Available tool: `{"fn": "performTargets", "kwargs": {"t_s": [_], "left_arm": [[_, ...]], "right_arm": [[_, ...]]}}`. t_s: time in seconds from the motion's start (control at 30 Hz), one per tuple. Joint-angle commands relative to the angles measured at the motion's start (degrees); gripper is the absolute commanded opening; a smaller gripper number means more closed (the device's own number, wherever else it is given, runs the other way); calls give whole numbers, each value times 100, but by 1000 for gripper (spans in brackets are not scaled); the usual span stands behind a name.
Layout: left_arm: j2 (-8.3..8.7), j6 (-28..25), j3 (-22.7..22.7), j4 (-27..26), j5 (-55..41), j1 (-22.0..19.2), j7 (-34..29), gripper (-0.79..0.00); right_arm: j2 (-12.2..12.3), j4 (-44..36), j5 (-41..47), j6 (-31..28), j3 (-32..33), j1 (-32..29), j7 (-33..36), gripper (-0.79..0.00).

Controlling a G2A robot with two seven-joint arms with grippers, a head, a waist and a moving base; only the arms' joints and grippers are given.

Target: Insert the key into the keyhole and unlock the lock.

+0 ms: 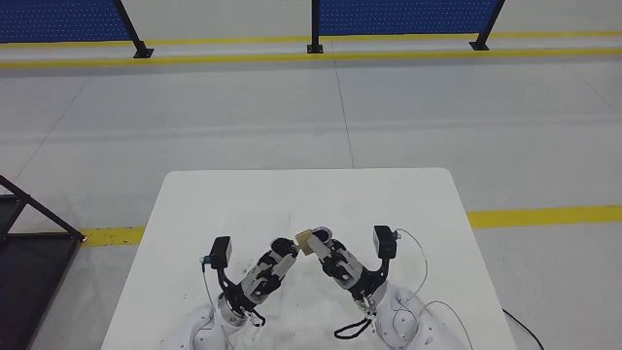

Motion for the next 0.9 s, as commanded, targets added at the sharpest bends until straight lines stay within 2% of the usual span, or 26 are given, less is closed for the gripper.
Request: {"fn": "performTargets", "kwargs": {"t_s": [0.0, 0.27, 0.33, 0.37, 0.6, 0.63, 0.67, 0.87], "left_arm": [[7, 0, 15, 5, -14, -13, -2, -416], [29, 0, 87, 31, -24, -56, -23, -443], [31, 0, 90, 39, -6, -66, -9, -486], [31, 0, 95, 42, 4, -69, 0, -551], [33, 0, 90, 59, 64, -73, 41, -631], [32, 0, 86, 58, 75, -73, 48, -727], [32, 0, 80, 61, 97, -73, 48, -785], [20, 1, 14, 64, 252, -49, 108, -785]], "right_arm": [[3, 0, 10, 1, 0, -2, 30, -785], [8, -8, 25, 53, -9, -4, 126, -785], [7, -8, 38, 67, -16, -3, 144, -785], [8, -11, 40, 72, -20, 1, 161, -785], [9, -19, 59, 129, -44, 13, 245, -785], [9, -17, 64, 139, -45, 14, 257, -785], [10, -21, 63, 149, -45, 16, 270, -785], [14, -39, 92, 258, -28, 10, 297, -785]]}}
